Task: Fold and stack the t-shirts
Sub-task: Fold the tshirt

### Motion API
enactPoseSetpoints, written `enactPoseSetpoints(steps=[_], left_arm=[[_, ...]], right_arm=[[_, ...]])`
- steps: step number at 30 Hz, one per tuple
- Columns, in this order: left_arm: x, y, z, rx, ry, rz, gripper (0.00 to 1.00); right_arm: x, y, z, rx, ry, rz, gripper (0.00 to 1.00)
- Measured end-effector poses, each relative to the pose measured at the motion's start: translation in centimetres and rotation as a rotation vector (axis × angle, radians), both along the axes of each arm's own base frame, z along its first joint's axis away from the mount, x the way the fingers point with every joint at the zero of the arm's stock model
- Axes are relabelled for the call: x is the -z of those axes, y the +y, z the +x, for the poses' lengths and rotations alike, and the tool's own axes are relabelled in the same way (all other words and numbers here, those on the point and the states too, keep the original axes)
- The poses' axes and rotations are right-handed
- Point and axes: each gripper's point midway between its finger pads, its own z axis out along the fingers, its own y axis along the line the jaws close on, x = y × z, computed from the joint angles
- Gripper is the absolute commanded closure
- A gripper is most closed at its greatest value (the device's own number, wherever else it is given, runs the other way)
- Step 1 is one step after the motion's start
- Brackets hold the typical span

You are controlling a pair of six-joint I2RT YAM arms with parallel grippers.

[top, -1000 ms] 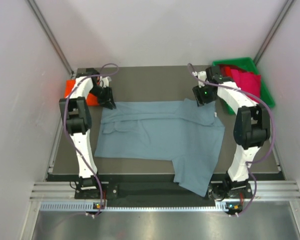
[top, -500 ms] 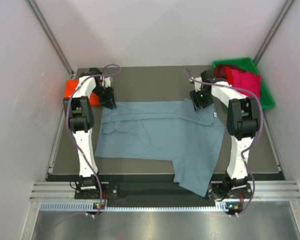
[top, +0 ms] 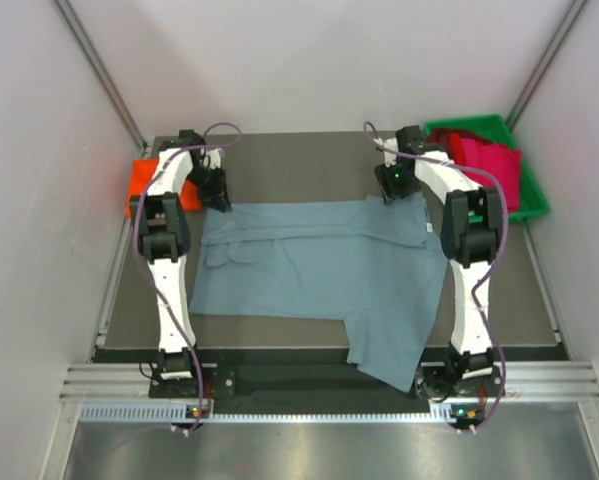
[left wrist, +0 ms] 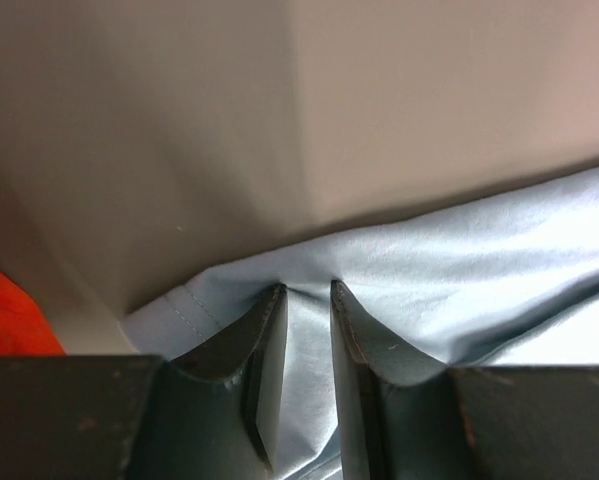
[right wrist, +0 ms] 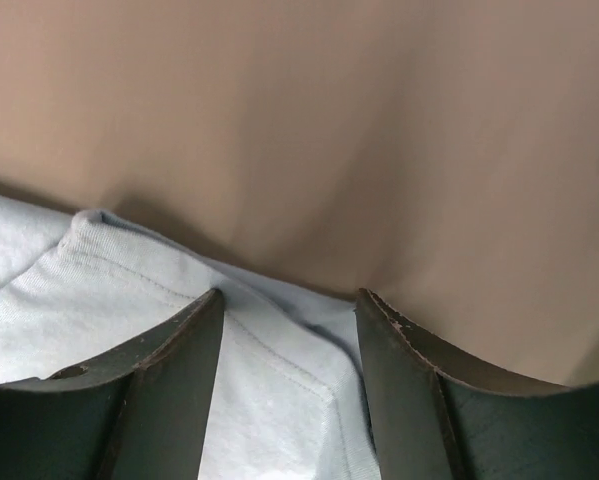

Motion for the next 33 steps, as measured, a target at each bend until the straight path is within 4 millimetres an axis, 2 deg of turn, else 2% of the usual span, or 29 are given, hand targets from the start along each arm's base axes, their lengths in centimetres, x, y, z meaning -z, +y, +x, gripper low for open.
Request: enactPoseSetpoints(steps=[7, 9, 10, 12, 15, 19, 22, 26, 30, 33], left_arm=[[0.0, 0.2, 1.0, 0.002, -0.03, 0.013, 0.74], [0.1, 0.2, 1.1, 0.008, -0.034, 0.017, 0.67], [0.0, 0.1, 1.1, 0.009, -0.036, 0.016, 0.56], [-0.5, 0.1, 1.4, 0.016, -0.055, 0.033, 0.49], [-1.2, 0.8, 2.1, 0.02, -0.103, 0.088, 0.45], [-2.7, 2.1, 1.8, 0.008, -0.132, 0.112, 0.43], [-3.8, 3.4, 1.1, -0.015, -0.139, 0.114, 0.43], [-3.7, 4.9, 0.4, -0.046, -0.123, 0.106, 0.43], [-2.6, 5.5, -0.7, -0.061, -0.081, 0.099, 0.43], [-2.1, 5.1, -1.3, -0.055, -0.056, 0.085, 0.42]], right_arm=[[0.0, 0.0, 0.5, -0.004, -0.012, -0.004, 0.44], [0.0, -0.2, 0.5, 0.001, -0.012, -0.004, 0.44], [0.0, -0.3, 0.5, 0.002, -0.012, -0.004, 0.44], [-0.2, -0.5, 0.6, 0.009, -0.016, -0.005, 0.42], [-1.0, -1.1, 0.9, 0.028, -0.034, -0.009, 0.4], [-3.9, -3.2, 1.5, 0.08, -0.088, 0.0, 0.38], [-6.9, -5.7, 1.9, 0.135, -0.148, 0.013, 0.38], [-9.2, -8.8, 1.9, 0.2, -0.191, 0.019, 0.38], [-7.8, -10.9, 0.6, 0.238, -0.144, 0.027, 0.38], [-5.7, -10.8, -1.3, 0.234, -0.063, 0.045, 0.38]])
